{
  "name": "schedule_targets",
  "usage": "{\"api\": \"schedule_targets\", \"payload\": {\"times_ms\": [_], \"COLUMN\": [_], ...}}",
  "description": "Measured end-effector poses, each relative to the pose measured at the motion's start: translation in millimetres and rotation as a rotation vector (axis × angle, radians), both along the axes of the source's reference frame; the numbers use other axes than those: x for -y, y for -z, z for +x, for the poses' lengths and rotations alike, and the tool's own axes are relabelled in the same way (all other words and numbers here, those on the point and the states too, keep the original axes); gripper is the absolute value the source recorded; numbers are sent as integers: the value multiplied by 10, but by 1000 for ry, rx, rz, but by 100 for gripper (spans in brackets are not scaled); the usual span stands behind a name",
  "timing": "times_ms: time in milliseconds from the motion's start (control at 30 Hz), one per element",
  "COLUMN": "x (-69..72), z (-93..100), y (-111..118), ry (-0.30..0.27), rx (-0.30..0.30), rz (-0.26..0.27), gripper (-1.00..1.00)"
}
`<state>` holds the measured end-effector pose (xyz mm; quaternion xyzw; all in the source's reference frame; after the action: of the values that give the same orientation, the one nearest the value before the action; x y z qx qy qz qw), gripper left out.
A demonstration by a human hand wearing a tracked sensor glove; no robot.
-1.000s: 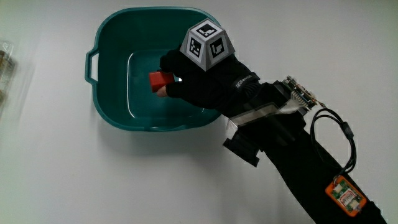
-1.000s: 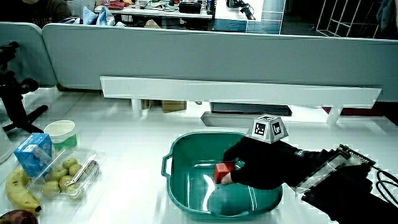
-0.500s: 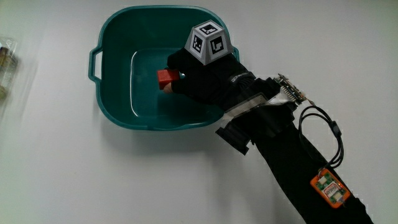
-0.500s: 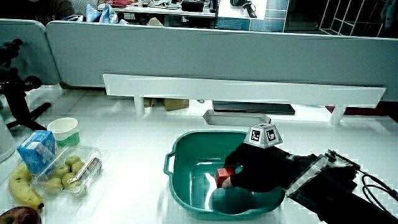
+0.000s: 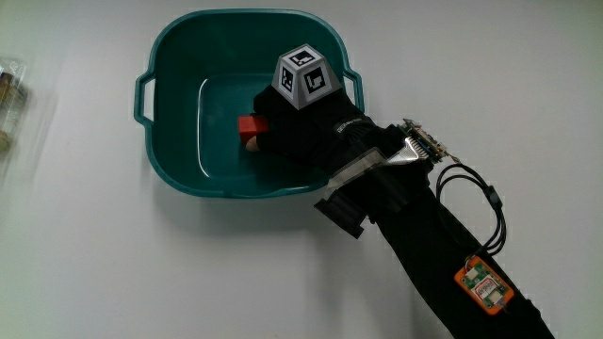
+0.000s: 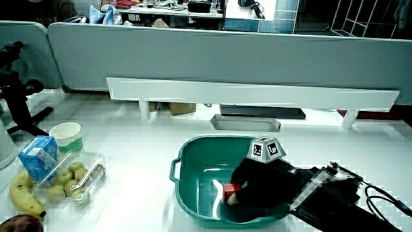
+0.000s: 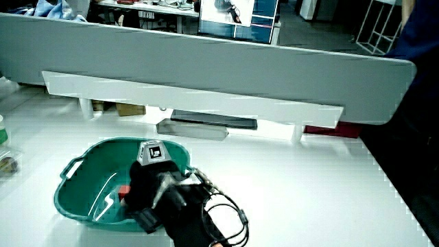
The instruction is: Place red block
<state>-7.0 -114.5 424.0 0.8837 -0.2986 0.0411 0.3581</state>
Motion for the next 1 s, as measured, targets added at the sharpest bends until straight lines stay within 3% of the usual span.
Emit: {"api": "schedule_targets", "payload": {"times_ms": [333,433,667,900,1000], "x": [-53,-65,-73,-62,-81], "z": [-53,-62,-56,35,89], "y": [-113,-101,-158,-77,51], "ry": [25,31,23,-23,-55], "rx": [-63,-52,-68,-34,17], "rz": [-1,-2,-31,-54,-77], "gripper": [0,0,-41,-82,-100]}}
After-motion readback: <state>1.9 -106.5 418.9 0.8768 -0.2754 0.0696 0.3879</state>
